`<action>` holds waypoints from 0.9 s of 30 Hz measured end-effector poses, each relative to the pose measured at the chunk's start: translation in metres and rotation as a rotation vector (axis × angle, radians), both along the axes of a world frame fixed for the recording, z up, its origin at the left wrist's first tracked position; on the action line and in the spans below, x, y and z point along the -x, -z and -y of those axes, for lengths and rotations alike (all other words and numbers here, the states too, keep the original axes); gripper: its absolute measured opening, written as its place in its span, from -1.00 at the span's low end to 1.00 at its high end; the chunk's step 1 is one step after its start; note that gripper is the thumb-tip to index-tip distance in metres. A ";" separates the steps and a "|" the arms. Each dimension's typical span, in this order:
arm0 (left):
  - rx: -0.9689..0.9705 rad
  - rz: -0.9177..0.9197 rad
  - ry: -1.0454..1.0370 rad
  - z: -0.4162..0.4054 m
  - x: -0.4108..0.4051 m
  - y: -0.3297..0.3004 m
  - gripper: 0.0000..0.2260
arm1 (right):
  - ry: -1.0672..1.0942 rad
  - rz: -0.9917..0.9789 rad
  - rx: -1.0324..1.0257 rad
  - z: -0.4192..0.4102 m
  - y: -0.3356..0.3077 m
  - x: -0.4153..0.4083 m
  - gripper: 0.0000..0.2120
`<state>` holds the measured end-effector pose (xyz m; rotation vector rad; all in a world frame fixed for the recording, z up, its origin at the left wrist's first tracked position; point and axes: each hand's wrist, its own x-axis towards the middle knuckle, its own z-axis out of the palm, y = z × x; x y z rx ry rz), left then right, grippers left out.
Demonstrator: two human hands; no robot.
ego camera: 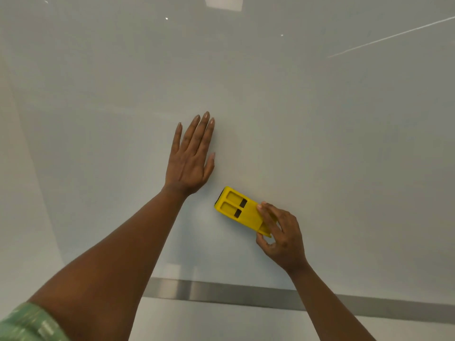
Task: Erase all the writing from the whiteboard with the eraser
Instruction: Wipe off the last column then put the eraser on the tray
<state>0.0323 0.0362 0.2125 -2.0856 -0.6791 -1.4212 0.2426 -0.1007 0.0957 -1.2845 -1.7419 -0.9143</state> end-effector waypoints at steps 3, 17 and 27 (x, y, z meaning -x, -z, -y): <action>0.017 -0.016 -0.020 0.002 -0.003 0.020 -0.49 | -0.022 -0.034 0.095 0.005 0.028 0.005 -0.45; 0.007 -0.066 -0.057 -0.010 -0.018 0.069 -0.50 | -0.064 -0.002 0.589 0.021 0.132 -0.006 -0.36; -0.057 -0.050 -0.055 -0.024 -0.024 0.079 -0.44 | -0.089 -0.006 0.737 0.011 0.167 -0.010 -0.32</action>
